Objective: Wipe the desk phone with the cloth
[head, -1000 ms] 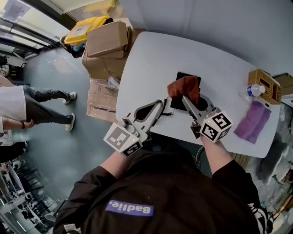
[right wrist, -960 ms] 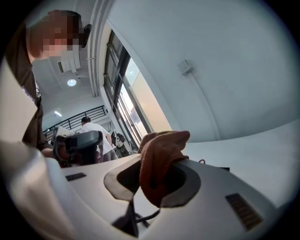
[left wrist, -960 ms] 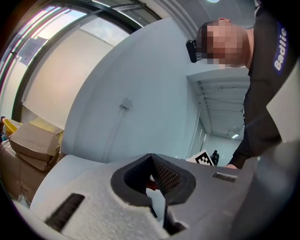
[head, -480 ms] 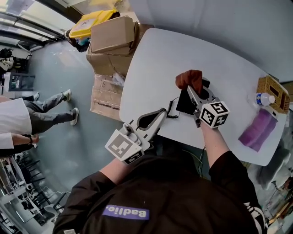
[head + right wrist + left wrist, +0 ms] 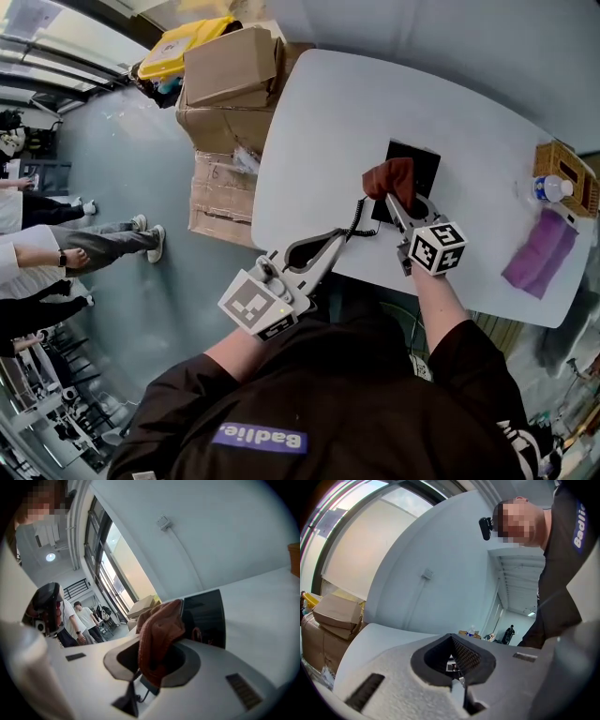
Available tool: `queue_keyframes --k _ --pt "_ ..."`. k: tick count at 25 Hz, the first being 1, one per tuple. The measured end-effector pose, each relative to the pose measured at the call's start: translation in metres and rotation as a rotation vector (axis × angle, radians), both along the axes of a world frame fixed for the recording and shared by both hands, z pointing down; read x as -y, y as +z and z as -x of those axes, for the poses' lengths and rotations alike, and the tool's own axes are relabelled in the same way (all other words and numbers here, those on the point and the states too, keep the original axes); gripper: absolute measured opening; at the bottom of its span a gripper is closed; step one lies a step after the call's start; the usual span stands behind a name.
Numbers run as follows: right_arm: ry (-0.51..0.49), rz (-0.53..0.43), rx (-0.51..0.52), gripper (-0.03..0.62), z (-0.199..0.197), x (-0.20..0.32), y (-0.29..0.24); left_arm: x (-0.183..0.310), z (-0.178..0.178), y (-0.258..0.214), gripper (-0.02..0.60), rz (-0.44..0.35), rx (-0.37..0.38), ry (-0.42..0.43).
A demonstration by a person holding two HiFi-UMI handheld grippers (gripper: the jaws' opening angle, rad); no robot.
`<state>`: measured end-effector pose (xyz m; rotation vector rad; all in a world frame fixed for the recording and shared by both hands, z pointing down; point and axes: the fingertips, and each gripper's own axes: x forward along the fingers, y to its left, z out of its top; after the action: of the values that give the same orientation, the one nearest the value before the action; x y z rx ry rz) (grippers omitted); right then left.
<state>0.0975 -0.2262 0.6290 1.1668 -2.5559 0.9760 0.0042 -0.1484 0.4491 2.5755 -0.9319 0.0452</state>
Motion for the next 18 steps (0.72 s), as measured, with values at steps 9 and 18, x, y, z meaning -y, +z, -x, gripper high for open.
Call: queue_keyframes --k 9,18 --pt "0.017 0.059 -0.023 0.094 0.006 -0.059 0.028 -0.025 0.001 0.004 0.006 0.010 -0.021 0.067" --pt "0.038 0.097 0.003 0.094 0.006 -0.080 0.021 -0.031 -0.008 0.003 0.006 0.019 -0.031 0.102"
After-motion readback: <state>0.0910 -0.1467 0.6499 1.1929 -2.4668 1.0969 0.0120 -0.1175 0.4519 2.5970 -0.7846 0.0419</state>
